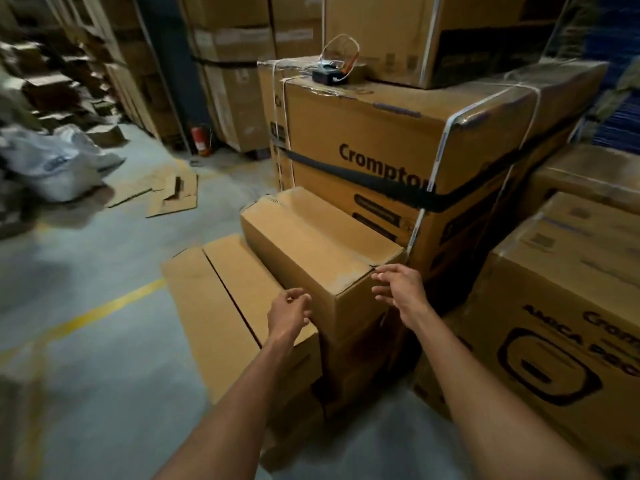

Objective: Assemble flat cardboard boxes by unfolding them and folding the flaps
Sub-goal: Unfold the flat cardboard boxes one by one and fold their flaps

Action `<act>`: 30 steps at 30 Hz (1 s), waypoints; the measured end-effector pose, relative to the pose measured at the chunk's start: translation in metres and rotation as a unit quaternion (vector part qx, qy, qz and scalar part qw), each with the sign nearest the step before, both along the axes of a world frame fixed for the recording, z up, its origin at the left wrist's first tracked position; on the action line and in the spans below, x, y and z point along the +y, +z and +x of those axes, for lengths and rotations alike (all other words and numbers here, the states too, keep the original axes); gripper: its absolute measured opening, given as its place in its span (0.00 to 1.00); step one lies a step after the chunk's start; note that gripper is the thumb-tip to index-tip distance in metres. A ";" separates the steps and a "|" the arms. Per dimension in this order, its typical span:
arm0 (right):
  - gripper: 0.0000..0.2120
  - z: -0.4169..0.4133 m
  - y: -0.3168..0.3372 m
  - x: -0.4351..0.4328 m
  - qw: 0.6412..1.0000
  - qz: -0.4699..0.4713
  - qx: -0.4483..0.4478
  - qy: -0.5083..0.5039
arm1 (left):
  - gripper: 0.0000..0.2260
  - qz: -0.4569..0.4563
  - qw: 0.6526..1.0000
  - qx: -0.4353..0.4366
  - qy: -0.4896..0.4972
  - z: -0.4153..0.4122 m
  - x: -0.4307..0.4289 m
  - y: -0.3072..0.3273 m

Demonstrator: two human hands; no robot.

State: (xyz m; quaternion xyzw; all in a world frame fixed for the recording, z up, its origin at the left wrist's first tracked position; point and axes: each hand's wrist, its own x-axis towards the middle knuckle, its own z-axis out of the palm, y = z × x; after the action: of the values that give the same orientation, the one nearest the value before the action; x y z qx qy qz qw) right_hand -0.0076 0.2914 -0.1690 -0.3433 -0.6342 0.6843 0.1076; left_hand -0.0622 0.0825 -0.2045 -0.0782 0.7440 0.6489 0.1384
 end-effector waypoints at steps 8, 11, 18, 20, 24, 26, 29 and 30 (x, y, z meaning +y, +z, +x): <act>0.04 -0.084 -0.029 0.064 0.990 0.081 -0.111 -0.014 | 0.39 0.002 0.995 -0.087 -0.049 -0.054 0.057 -0.052; 0.23 -0.113 -0.047 0.092 0.981 0.119 -0.150 -0.015 | 0.47 0.001 0.991 -0.126 -0.043 -0.064 0.081 -0.070; 0.38 -0.166 -0.084 0.128 0.948 0.227 -0.217 0.051 | 0.48 -0.014 0.986 -0.167 -0.010 -0.087 0.105 -0.106; 0.39 -0.174 -0.092 0.126 0.932 0.267 -0.235 0.067 | 0.45 -0.008 0.986 -0.169 -0.013 -0.091 0.105 -0.114; 0.39 -0.181 -0.100 0.125 0.910 0.304 -0.267 0.089 | 0.48 0.049 0.982 -0.181 0.009 -0.095 0.109 -0.114; 0.38 -0.184 -0.099 0.128 0.907 0.302 -0.278 0.092 | 0.52 0.076 0.977 -0.201 0.012 -0.095 0.109 -0.113; 0.35 -0.185 -0.094 0.128 0.917 0.277 -0.273 0.086 | 0.56 0.102 0.972 -0.213 0.018 -0.099 0.103 -0.109; 0.33 -0.185 -0.091 0.127 0.928 0.259 -0.254 0.081 | 0.57 0.108 0.972 -0.208 0.025 -0.101 0.102 -0.106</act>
State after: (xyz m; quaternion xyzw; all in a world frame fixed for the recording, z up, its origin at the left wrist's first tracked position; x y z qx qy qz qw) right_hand -0.1927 0.4187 -0.2601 -0.4136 -0.8209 0.3927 -0.0281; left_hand -0.1631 0.1840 -0.3109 -0.2146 0.6222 0.6983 0.2815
